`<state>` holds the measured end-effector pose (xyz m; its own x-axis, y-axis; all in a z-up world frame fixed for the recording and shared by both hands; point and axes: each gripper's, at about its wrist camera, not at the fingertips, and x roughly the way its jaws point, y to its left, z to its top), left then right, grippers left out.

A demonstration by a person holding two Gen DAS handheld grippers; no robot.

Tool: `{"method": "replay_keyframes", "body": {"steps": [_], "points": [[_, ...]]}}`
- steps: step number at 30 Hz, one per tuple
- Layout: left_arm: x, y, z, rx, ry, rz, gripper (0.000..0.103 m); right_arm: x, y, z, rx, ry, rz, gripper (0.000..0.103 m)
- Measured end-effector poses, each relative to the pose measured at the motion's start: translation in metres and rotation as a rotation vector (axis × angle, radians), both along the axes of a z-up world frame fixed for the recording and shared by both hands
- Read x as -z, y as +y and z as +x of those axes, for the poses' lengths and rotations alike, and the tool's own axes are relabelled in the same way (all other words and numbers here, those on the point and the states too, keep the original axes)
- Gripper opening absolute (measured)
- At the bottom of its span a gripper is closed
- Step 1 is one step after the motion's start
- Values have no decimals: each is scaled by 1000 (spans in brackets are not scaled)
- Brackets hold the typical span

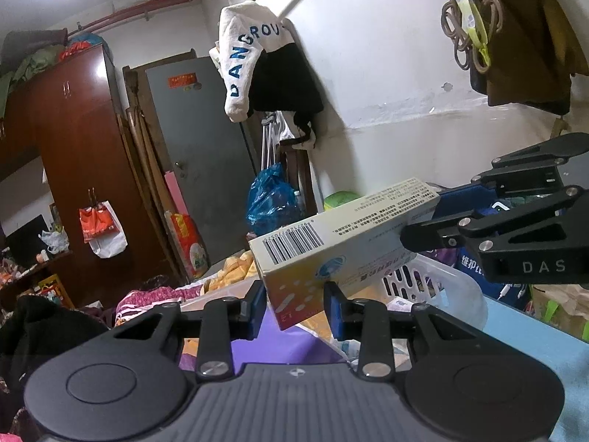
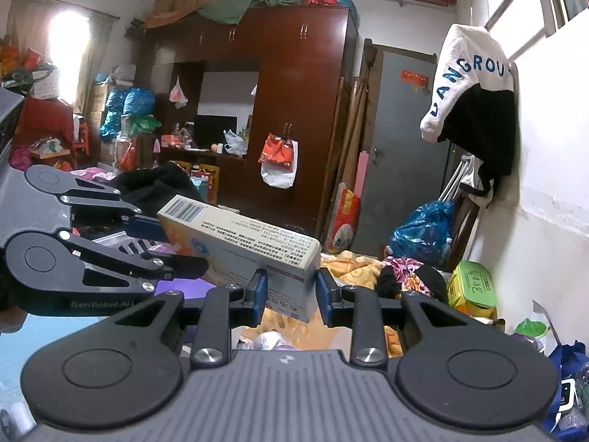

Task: Organize objects
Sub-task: 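Grasp the medicine box with the left gripper, lift it into the basket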

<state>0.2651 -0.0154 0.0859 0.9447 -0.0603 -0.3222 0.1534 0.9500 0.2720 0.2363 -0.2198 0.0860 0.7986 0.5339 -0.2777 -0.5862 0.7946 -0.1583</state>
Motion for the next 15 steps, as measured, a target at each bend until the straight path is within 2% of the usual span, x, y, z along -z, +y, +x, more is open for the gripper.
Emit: {"method": "replay_keyframes", "body": {"steps": [8, 11, 12, 13, 14, 15], "points": [[1, 8, 8, -42, 1, -8, 39, 1, 13, 3, 10, 20, -4, 32], [1, 9, 6, -60, -23, 12, 44, 0, 16, 4, -8, 16, 1, 35], [2, 7, 4, -70, -40, 35, 55, 1, 17, 4, -24, 25, 0, 37], [4, 5, 3, -73, -42, 65, 73, 3, 18, 4, -29, 38, -15, 43], [7, 2, 2, -76, -41, 93, 76, 5, 19, 4, -19, 33, -34, 52], [11, 2, -2, -77, -50, 124, 76, 7, 19, 2, -12, 18, -57, 57]]}}
